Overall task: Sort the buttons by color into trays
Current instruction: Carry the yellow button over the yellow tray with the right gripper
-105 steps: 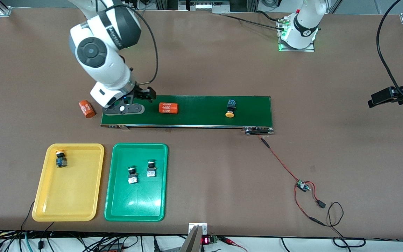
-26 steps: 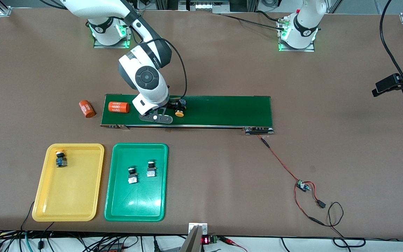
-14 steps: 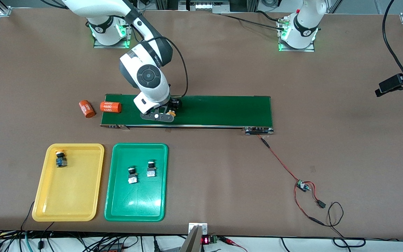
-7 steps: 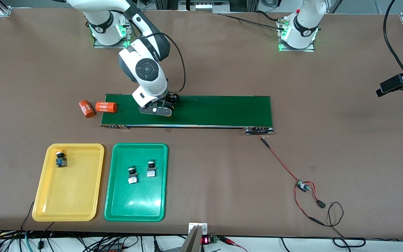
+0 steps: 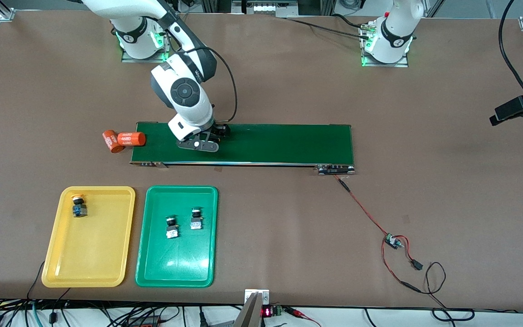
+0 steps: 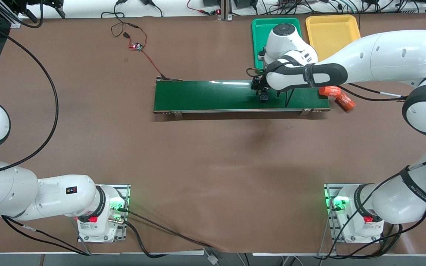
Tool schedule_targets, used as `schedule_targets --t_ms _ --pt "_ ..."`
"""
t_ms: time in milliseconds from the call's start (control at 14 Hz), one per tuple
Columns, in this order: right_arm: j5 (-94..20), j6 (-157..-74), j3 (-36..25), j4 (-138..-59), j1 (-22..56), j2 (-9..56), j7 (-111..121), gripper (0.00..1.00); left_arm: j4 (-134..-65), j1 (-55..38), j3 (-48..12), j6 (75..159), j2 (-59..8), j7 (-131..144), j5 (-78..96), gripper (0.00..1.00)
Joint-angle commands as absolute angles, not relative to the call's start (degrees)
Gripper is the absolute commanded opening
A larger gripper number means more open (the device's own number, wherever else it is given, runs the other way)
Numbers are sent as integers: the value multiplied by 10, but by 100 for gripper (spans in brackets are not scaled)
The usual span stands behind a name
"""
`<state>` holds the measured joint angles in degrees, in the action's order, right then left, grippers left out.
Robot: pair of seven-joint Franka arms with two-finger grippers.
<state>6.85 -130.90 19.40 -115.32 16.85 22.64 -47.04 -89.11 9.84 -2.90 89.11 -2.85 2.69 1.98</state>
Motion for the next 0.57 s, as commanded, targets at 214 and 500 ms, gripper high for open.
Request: schedule_targets --t_ms 214,500 --pt "60 -1323 195 -1165 163 222 -469 87 -885 106 -31 887 -32 15 15 100" --pt "60 -1327 194 -1166 163 228 -468 84 -885 107 -31 887 -32 15 15 100"
